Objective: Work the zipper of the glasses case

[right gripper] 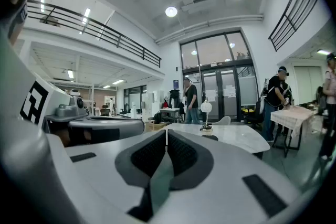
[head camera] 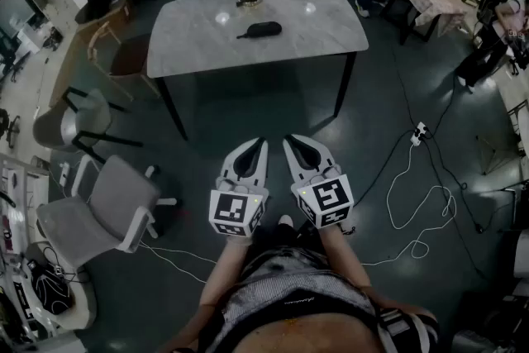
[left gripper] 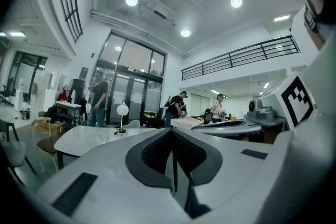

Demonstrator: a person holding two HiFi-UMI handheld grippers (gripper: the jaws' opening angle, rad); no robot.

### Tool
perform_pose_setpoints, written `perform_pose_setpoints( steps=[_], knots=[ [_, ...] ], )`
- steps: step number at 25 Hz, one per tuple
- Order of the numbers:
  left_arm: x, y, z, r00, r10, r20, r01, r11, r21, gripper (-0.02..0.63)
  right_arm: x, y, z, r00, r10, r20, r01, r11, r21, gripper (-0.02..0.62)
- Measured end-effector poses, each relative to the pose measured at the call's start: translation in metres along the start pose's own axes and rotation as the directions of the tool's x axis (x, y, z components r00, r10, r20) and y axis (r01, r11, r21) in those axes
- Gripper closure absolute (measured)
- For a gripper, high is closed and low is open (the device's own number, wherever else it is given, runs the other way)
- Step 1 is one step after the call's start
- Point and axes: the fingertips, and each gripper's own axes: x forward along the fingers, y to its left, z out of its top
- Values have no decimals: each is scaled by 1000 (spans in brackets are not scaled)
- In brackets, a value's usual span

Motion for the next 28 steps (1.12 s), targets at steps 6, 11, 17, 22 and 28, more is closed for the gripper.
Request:
perform_pose_setpoints(
  steps=[6, 11, 17, 22, 28],
  knots=[
    [12, -9, 0, 1000, 7, 11, -7, 1000, -9, 606, -3, -17, 1, 999, 18, 30, -18, 1000, 7, 528],
    [18, -13, -3, 1000, 11, -4, -11, 1000, -6, 606, -4, -23, -1, 999, 32, 36, -33, 999, 20, 526],
    [38, 0, -10, 1000, 1, -22, -1, 1000, -14, 606, 11, -35, 1, 999, 26, 42, -27, 999, 27, 526],
    [64, 22, -11, 999, -22, -24, 21, 998, -54, 606, 38, -51, 7, 999, 10, 46, -11, 1000, 23, 526],
    [109, 61, -5, 997, -75, -23, 74, 995, -68, 606, 90, -71, 17, 999, -2, 51, 0, 999, 35, 526]
  ],
)
